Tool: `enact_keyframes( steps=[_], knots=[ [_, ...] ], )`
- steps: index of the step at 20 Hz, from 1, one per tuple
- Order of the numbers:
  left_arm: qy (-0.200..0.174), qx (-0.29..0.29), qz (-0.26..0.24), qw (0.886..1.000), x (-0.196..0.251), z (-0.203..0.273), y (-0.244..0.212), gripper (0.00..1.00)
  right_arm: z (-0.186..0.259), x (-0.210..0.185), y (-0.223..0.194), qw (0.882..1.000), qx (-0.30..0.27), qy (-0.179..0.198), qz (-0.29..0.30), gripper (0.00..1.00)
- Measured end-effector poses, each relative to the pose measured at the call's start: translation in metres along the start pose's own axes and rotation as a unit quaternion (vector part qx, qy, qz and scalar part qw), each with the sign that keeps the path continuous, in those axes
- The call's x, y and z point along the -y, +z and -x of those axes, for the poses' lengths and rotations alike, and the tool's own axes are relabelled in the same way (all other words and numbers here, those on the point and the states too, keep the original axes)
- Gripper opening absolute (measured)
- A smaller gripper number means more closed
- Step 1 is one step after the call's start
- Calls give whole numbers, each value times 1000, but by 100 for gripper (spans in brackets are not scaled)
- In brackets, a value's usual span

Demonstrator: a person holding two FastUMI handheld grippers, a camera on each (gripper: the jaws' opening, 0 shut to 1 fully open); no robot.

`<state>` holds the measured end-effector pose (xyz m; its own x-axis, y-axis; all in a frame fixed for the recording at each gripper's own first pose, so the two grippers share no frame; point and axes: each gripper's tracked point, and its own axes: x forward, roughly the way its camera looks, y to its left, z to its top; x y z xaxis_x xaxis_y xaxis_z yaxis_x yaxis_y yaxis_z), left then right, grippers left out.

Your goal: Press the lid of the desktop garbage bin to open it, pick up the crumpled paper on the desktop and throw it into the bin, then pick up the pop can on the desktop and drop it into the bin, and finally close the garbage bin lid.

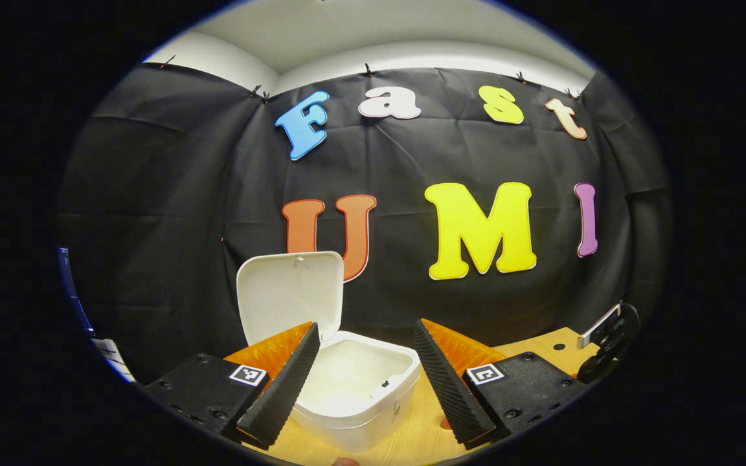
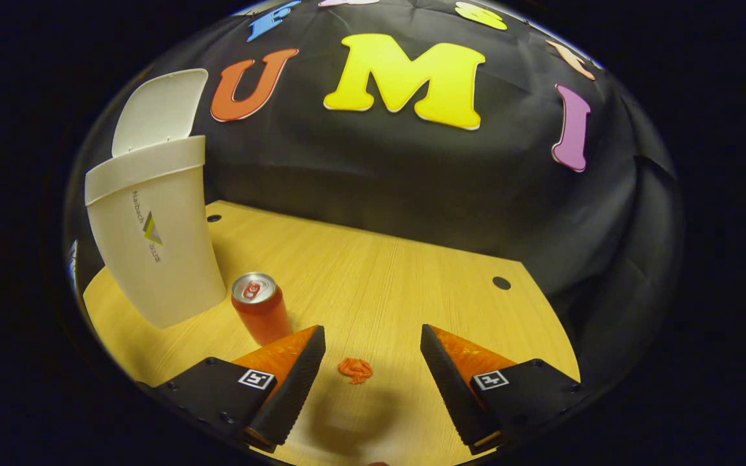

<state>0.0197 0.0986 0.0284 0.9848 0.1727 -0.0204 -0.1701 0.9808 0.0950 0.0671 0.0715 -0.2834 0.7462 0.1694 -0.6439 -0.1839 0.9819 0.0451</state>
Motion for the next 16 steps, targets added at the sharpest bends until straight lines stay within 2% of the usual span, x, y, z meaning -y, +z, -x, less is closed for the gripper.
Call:
enact_keyframes(
  steps=[1,2,3,10,15,16],
  knots=[
    [-2,2,3,1000,0,1,1,96,-7,-1,-7,1000,-14,4,-2,95],
    [-4,2,5,1000,2,0,1,100,-13,-3,-14,1000,-27,6,-1,95],
    [-7,-2,5,1000,3,1,-2,96,-19,-4,-21,999,-41,8,0,95],
    [-20,-12,7,1000,6,3,-7,96,-53,-13,-63,992,-122,19,-16,95],
    [-21,-15,5,1000,1,4,-8,96,-67,-13,-79,987,-158,20,-24,95],
    [-21,-15,3,1000,0,5,-8,96,-69,-14,-81,986,-162,21,-27,91]
  ],
)
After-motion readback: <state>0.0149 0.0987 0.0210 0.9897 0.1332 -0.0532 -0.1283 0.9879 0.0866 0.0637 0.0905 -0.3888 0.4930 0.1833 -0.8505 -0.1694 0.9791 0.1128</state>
